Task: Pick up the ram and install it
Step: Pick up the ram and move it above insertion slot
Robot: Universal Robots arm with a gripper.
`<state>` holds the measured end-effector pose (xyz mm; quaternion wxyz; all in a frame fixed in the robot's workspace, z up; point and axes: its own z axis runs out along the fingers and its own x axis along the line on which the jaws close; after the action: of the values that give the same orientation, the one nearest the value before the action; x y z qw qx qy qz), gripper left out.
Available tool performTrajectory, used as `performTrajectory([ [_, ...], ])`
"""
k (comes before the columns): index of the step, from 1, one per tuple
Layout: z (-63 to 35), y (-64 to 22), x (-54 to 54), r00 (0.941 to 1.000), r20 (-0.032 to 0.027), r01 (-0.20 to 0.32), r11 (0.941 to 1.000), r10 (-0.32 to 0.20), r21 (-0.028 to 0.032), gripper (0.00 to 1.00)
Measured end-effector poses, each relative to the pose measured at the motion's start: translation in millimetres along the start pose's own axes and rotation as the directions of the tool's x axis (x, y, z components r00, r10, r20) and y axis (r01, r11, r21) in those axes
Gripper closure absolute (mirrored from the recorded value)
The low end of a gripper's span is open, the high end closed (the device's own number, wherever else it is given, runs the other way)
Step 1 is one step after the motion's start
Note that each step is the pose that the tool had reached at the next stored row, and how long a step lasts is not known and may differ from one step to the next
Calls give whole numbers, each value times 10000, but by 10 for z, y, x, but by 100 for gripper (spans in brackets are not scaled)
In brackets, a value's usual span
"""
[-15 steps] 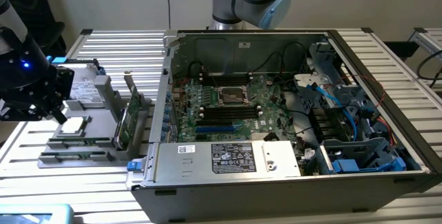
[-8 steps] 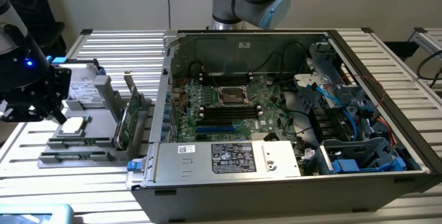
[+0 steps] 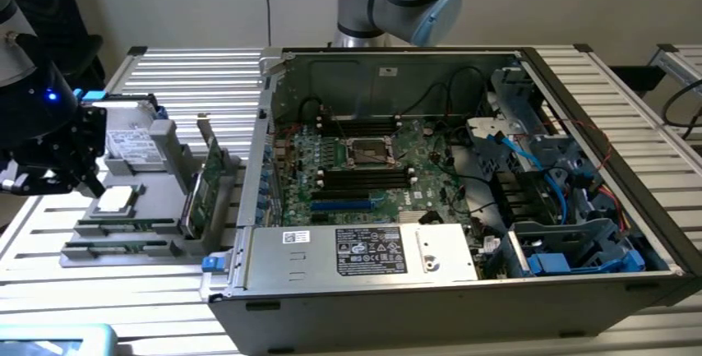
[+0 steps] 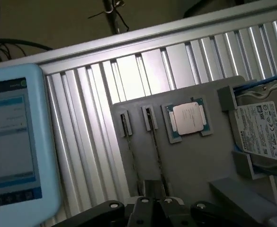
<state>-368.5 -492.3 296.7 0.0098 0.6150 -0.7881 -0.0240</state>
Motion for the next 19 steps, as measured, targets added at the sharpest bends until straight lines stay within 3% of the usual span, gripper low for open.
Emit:
performTrajectory([
  [5, 0, 0, 0, 9959, -41, 903, 9959, -903, 4, 89],
  [11, 0, 0, 0, 9803, -89, 1974, 9803, -1974, 11, 89],
  [17, 0, 0, -1, 9792, -102, 2028, 9792, -2028, 15, 89],
  [19, 0, 1, -2, 9792, -125, 2028, 9792, -2026, 82, 89],
])
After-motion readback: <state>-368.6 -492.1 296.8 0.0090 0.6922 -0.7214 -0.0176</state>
